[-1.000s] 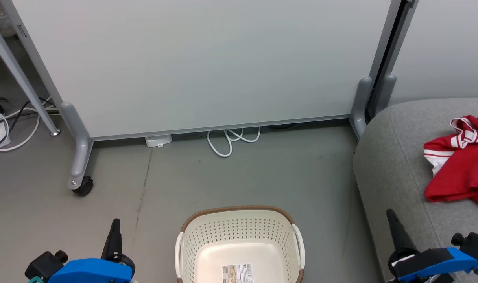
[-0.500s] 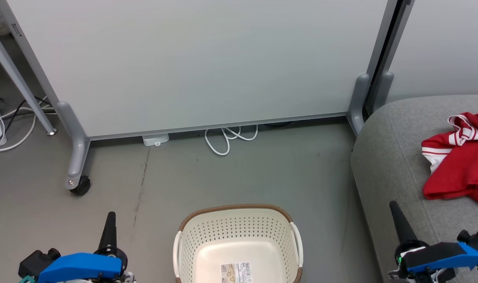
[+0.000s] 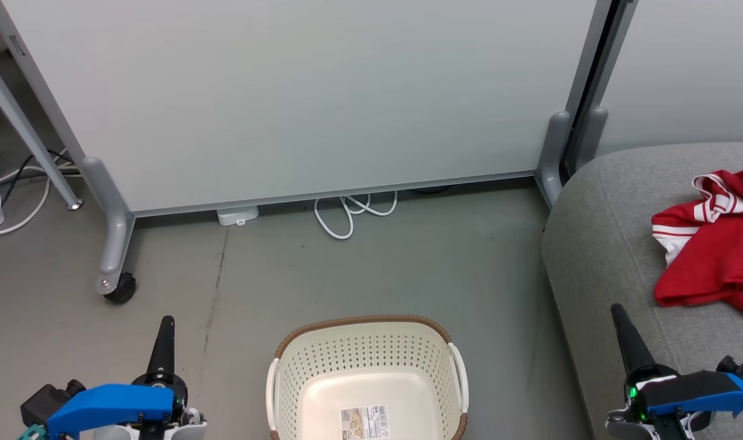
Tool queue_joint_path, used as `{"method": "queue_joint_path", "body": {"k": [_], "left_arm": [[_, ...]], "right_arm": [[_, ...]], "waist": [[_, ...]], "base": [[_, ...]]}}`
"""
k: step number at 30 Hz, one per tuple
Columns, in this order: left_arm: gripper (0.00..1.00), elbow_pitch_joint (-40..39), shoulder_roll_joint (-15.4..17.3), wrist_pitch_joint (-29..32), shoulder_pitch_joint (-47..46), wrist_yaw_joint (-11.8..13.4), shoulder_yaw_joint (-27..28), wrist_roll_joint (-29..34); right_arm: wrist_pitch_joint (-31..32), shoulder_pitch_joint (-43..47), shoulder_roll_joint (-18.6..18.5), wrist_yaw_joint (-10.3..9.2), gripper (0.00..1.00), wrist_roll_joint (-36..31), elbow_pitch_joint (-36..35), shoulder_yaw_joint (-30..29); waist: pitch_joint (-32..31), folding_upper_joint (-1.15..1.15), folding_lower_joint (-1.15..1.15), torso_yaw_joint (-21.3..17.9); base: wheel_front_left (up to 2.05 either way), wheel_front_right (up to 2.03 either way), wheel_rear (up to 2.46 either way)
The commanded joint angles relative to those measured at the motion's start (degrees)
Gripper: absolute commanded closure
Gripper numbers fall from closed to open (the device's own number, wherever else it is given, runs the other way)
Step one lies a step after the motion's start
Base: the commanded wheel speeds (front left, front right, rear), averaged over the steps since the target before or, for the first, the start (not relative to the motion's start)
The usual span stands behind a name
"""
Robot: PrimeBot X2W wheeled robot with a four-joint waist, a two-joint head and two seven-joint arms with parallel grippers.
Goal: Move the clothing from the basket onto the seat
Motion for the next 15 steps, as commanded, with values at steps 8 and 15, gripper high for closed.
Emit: {"method": "queue_joint_path", "body": {"k": [8,15], "left_arm": [[1.00,-1.5,-0.2,1.2,-1.7,-0.4,1.3,-3.9],[1.00,-2.1,-0.4,2.1,-1.9,-0.4,2.0,-6.7]], "right_arm": [[0.8,-1.5,-0.1,0.02,1.00,5.1,-0.9,-0.4],[1.2,-1.8,-0.1,0.02,1.00,8.5,-1.0,-0.7]], "waist": [[0.2,0.00,0.00,-0.3],[0.4,0.00,0.00,-0.5]], "base": [[0.00,0.00,0.00],[0.00,0.00,0.00]]}}
